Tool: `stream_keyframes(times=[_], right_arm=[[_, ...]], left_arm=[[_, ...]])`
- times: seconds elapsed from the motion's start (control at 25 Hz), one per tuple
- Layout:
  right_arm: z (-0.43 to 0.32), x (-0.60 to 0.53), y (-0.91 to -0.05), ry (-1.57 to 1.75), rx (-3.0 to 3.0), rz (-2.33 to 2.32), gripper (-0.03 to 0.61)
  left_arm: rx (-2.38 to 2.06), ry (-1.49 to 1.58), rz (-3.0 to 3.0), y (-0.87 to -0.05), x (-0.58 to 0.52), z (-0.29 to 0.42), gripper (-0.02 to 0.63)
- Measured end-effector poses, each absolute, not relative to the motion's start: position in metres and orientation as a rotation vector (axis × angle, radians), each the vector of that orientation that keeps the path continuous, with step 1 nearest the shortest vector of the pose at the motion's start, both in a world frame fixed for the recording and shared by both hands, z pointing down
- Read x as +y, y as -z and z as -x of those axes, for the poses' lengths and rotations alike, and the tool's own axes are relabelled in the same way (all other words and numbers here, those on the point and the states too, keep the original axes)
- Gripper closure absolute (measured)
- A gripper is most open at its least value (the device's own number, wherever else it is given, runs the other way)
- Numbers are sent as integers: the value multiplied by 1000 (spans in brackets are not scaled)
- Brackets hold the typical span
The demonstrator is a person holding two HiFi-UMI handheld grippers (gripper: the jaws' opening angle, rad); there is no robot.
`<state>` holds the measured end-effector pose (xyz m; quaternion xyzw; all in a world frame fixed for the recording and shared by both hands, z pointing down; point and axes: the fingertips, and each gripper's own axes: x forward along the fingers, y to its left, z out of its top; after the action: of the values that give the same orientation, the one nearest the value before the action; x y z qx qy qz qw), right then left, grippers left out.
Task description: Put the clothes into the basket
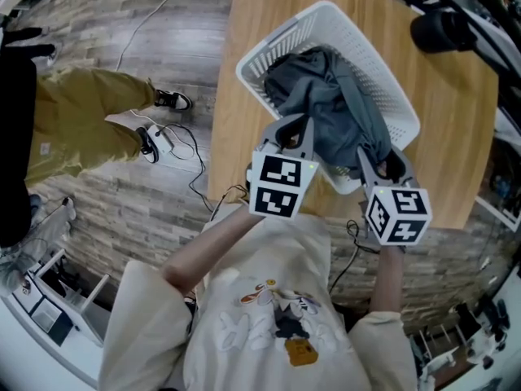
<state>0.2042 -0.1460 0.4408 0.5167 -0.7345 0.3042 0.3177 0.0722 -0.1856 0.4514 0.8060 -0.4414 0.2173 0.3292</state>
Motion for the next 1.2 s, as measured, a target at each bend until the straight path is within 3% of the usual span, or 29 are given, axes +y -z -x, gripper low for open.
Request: stream_keyframes(times=[0.2,1.0,1.2], right_arm=[[-207,-139,-431,-770,-1947,-1380,327],[-180,-118,-418,-774,-2004,-1408,329],[-163,-111,-416,-717,-2024,-1457,403]], left_arm=[[-1126,-578,-2106,-453,-181,-75,612],[-1025,-550,-2149,-430,-147,-68,613],[-1025,-529,-2175,-417,-142,-62,613]])
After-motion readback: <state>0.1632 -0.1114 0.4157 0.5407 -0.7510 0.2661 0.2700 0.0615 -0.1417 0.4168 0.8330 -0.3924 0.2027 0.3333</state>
